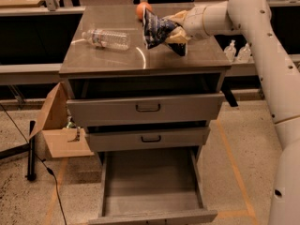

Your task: Pick blue chip bag from bottom drawer and place on counter

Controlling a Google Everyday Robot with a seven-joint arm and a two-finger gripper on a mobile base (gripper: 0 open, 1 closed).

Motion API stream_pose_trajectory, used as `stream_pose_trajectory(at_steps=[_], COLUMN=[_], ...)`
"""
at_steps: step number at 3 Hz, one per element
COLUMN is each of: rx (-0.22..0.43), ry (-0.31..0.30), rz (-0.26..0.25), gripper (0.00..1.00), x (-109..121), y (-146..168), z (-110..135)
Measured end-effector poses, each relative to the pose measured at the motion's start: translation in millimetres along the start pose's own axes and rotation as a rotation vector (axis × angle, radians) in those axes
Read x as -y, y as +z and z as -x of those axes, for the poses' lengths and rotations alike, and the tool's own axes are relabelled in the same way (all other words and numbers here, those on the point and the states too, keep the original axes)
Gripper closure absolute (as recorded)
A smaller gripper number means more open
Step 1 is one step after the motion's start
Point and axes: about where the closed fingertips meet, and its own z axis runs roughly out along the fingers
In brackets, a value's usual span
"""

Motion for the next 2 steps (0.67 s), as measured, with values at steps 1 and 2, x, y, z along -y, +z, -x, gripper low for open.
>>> stream_pose_trajectory(at_steps=[1, 2], rx=[-0.007, -0.008], ry=[0.011, 0.042], rz=[-0.002, 0.001], gripper=[0.07, 0.00], x=[-1.5, -4.9], y=[5.8, -1.7], z=[-1.6, -7.2])
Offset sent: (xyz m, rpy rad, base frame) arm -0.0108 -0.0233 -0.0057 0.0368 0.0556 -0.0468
